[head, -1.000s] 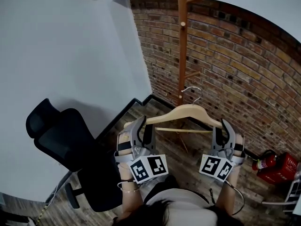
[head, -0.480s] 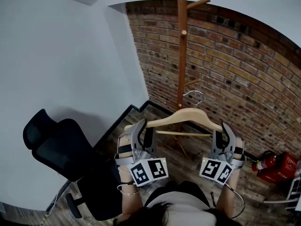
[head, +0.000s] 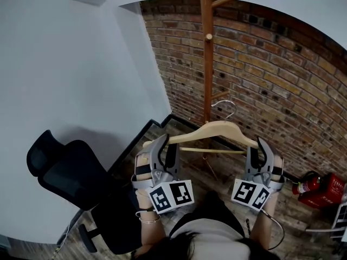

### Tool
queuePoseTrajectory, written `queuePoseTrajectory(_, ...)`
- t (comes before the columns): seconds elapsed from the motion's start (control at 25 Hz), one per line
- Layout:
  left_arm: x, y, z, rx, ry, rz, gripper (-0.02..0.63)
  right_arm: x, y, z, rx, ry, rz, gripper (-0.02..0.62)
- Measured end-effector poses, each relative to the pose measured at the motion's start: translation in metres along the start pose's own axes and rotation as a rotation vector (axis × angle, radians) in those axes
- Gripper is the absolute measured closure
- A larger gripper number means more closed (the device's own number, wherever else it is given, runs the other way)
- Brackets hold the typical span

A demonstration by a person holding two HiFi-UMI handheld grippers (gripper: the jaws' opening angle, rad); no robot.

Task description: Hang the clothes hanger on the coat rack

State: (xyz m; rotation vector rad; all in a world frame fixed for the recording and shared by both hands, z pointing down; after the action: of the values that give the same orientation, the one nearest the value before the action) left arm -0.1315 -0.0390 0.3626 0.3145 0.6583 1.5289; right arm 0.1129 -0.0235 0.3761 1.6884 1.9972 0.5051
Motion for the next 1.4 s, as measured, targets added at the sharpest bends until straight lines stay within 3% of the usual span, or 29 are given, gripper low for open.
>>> queuePoseTrajectory(1.4,-0.093,-0.028,-0.044,-0.003,-0.091,-0.031,0.491,-0.126,-0.033,0.033,-0.006,-0.038,0.114,0.489)
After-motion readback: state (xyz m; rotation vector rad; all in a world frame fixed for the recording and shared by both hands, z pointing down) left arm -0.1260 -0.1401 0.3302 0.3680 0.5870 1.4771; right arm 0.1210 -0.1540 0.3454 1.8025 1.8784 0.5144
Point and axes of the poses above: the fingertips, and each gripper's own axes: x backward along the fingers, z to its right, y out of its underside, the point moved 10 cm from there along x, backward along the fingers, and after that the axes turned 7 degrees about -z, right-handed, at the moved point
